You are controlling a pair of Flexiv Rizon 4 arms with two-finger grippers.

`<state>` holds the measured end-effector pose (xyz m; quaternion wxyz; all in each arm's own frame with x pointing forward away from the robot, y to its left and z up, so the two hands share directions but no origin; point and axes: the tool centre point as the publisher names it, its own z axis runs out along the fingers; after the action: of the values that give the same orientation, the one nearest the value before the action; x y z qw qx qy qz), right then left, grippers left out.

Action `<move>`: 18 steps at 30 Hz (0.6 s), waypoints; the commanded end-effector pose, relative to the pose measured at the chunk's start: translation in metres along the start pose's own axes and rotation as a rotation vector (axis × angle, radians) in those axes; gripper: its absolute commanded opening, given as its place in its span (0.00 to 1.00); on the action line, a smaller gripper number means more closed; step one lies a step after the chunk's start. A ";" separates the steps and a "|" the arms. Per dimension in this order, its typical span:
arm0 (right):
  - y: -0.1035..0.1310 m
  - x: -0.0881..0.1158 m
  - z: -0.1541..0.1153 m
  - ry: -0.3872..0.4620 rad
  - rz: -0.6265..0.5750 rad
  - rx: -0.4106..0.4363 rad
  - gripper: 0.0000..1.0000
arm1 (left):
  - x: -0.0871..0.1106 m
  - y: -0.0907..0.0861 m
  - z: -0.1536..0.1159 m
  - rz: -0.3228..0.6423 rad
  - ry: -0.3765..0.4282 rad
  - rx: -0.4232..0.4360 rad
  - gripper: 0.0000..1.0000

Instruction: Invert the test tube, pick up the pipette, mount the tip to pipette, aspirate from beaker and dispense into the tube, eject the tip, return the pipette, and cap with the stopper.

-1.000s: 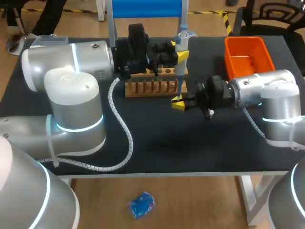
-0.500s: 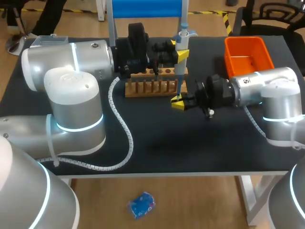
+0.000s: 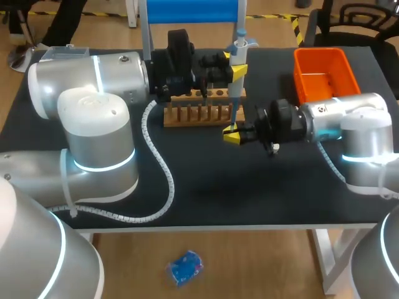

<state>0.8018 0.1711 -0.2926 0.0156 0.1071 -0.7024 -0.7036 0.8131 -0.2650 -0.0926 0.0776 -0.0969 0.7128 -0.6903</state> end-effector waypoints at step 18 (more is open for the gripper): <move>0.008 -0.003 -0.004 -0.007 -0.012 -0.045 0.00 | 0.000 0.005 0.001 0.001 -0.002 0.002 0.00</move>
<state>0.8038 0.1677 -0.2898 0.0108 0.1075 -0.6873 -0.7183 0.8132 -0.2651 -0.0917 0.0779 -0.0965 0.7125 -0.6906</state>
